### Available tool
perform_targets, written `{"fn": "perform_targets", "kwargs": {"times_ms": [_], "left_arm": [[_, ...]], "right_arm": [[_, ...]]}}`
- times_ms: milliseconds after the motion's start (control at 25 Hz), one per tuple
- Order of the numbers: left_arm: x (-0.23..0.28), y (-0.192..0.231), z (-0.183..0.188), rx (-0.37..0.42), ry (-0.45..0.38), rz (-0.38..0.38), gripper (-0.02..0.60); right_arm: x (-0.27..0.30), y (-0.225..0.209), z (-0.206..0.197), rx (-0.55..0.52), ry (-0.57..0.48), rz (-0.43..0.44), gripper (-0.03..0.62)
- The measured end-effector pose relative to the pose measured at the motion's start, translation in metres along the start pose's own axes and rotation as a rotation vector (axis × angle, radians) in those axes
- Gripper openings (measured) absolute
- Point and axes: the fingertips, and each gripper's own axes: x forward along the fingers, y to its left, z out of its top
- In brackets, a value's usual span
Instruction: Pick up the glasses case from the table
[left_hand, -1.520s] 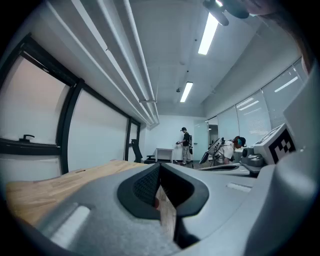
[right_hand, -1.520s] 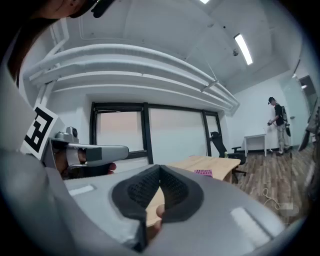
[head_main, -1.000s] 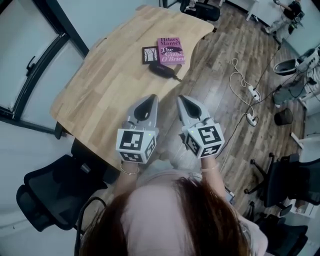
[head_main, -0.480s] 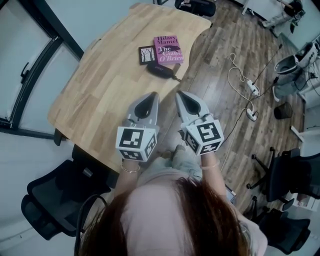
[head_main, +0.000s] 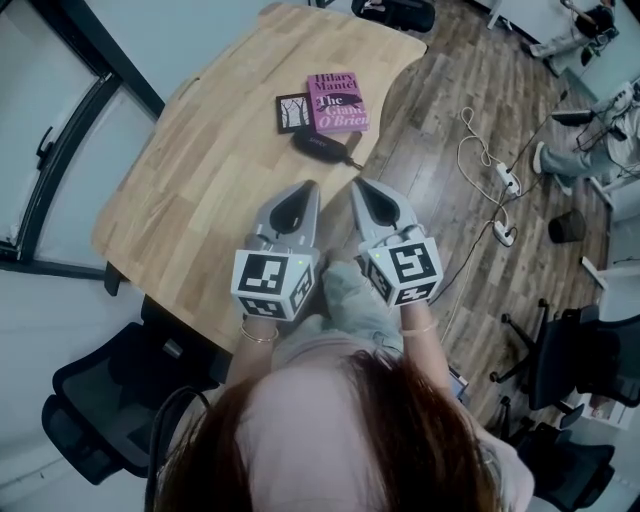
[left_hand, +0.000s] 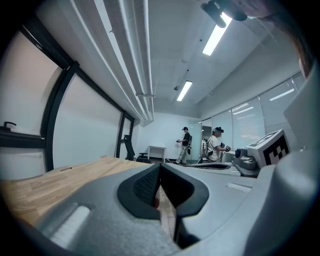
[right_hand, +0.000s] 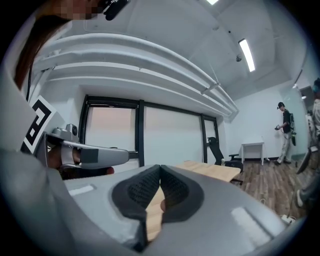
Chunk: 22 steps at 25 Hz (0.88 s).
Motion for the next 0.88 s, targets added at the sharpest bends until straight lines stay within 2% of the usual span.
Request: {"fn": "perform_targets", "kwargs": {"times_ms": [360, 880], "left_arm": [[0.04, 0.02, 0.002, 0.007, 0.006, 0.003, 0.009], [0.093, 0.057, 0.006, -0.013, 0.014, 0.044, 0.009]], "right_arm": [[0.033, -0.03, -0.009, 0.033, 0.019, -0.014, 0.003], [0.094, -0.055, -0.025, 0.016, 0.109, 0.057, 0.003]]}}
